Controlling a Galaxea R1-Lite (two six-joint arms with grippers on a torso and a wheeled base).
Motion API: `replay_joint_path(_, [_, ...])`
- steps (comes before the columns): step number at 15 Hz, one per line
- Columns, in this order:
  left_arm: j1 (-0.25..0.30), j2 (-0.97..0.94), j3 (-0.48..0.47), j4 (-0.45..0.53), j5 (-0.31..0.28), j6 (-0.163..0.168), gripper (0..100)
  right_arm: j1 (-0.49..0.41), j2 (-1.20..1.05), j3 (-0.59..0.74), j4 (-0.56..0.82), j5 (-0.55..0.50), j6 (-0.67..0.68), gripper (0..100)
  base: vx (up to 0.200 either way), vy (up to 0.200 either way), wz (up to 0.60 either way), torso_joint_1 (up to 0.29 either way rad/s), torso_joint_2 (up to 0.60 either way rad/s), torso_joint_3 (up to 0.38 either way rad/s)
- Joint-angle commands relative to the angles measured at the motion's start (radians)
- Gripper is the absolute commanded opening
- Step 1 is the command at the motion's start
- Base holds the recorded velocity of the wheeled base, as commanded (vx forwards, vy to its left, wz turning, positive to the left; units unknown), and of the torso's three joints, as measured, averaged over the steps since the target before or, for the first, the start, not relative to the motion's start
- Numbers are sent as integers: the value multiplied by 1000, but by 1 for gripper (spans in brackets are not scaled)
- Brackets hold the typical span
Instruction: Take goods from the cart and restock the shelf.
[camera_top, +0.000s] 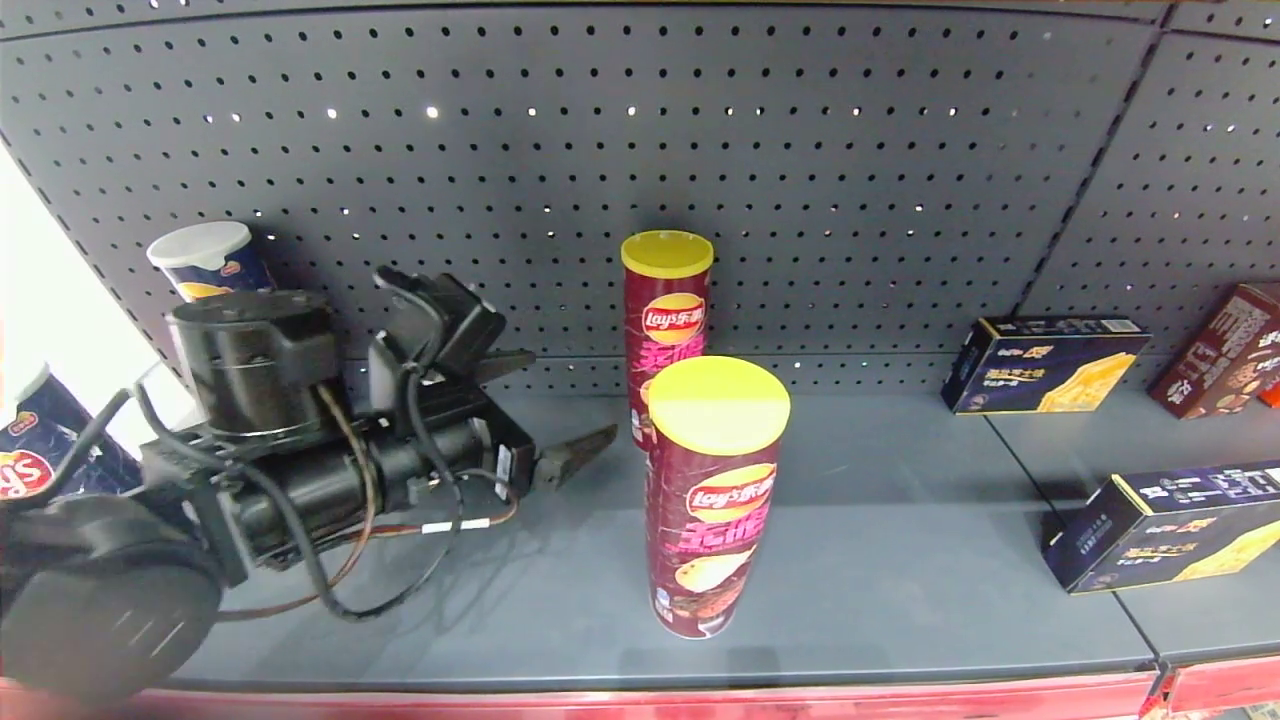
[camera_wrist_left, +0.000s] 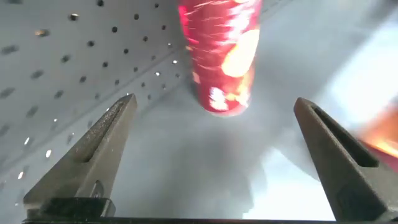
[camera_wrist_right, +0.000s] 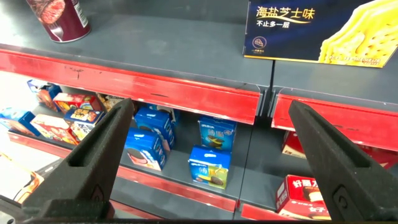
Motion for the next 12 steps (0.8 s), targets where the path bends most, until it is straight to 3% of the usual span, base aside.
replay_joint_path(1, [-62, -279, 194, -5, 56, -38, 100, 0, 1, 0, 0, 0, 0, 100, 0, 0, 0, 0, 0, 0])
replay_joint_path(3, [-139, -417, 286, 1, 171, -39, 100, 0, 1, 0, 0, 0, 0, 100, 0, 0, 0, 0, 0, 0])
replay_joint_path(4, [-156, -448, 311, 4, 209, -39, 100, 0, 1, 0, 0, 0, 0, 100, 0, 0, 0, 0, 0, 0])
replay_joint_path(5, [-173, -509, 377, 6, 286, -38, 100, 0, 1, 0, 0, 0, 0, 100, 0, 0, 0, 0, 0, 0])
replay_joint_path(6, [-173, -572, 444, 6, 311, -36, 100, 0, 1, 0, 0, 0, 0, 100, 0, 0, 0, 0, 0, 0])
replay_joint_path(9, [-196, -759, 608, 9, 308, -36, 100, 0, 1, 0, 0, 0, 0, 100, 0, 0, 0, 0, 0, 0])
replay_joint_path(12, [-197, -954, 658, 164, 309, -45, 100, 0, 1, 0, 0, 0, 0, 100, 0, 0, 0, 0, 0, 0])
